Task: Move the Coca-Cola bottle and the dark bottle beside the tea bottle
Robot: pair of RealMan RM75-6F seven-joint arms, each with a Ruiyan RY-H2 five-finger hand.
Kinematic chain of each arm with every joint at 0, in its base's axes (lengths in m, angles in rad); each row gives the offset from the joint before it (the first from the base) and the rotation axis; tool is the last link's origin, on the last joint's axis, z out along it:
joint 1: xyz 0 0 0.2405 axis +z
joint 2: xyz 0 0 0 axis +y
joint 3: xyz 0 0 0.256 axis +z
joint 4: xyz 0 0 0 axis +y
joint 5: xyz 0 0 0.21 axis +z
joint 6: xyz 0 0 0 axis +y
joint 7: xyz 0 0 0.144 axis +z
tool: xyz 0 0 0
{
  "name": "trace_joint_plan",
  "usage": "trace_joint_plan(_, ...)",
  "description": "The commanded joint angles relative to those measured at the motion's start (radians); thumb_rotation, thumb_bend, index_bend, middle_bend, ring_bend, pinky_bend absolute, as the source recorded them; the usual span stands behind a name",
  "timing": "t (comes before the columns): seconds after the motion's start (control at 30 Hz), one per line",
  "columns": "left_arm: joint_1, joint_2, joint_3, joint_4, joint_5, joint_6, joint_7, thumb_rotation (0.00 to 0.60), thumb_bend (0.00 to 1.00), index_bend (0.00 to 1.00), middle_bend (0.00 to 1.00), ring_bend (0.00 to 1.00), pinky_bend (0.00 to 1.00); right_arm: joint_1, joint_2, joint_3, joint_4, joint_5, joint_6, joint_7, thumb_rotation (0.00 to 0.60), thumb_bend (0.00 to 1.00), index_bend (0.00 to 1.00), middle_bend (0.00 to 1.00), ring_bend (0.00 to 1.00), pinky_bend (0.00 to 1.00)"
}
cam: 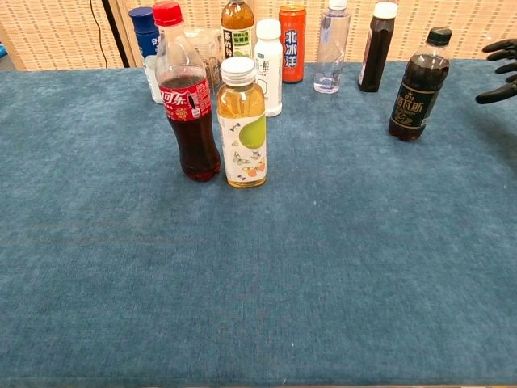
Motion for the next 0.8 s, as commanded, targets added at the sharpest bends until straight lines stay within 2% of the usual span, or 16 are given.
trace_joint_plan(0.03,0.002,-0.013,-0.013,-0.004,-0.026,-0.001,0.034,0.600,0.14,0.00,0.00,0.00,0.00,0.020,-0.031,-0.019,0.030,-0.022,-0.016,0.039,0.600,0.00,0.00,0.00,0.00,0.00)
trace_joint_plan(0.37,0.002,-0.021,-0.025,-0.006,-0.042,-0.019,0.071,0.600,0.14,0.00,0.00,0.00,0.00,0.064,-0.106,-0.046,0.090,-0.070,0.027,0.170,0.600,0.00,0.00,0.00,0.00,0.00)
trace_joint_plan(0.67,0.004,-0.025,-0.040,0.012,-0.074,-0.039,0.071,0.600,0.14,0.00,0.00,0.00,0.00,0.108,-0.217,-0.011,0.208,-0.022,0.013,0.172,0.600,0.00,0.00,0.00,0.00,0.00)
trace_joint_plan(0.7,0.004,-0.024,-0.042,0.013,-0.075,-0.041,0.069,0.600,0.14,0.00,0.00,0.00,0.00,0.112,-0.226,-0.006,0.218,-0.015,0.011,0.167,0.600,0.00,0.00,0.00,0.01,0.03)
trace_joint_plan(0.73,0.005,-0.023,-0.043,0.014,-0.077,-0.042,0.066,0.600,0.14,0.00,0.00,0.00,0.00,0.116,-0.238,0.001,0.232,-0.006,0.010,0.157,0.600,0.00,0.03,0.04,0.06,0.09)
trace_joint_plan(0.77,0.005,-0.023,-0.044,0.015,-0.077,-0.043,0.065,0.600,0.14,0.00,0.00,0.00,0.00,0.117,-0.247,0.006,0.241,0.001,0.010,0.148,0.600,0.00,0.07,0.09,0.12,0.16)
trace_joint_plan(0.8,0.006,-0.022,-0.045,0.016,-0.077,-0.044,0.062,0.600,0.14,0.00,0.00,0.00,0.00,0.120,-0.260,0.017,0.255,0.014,0.011,0.135,0.600,0.00,0.17,0.20,0.24,0.29)
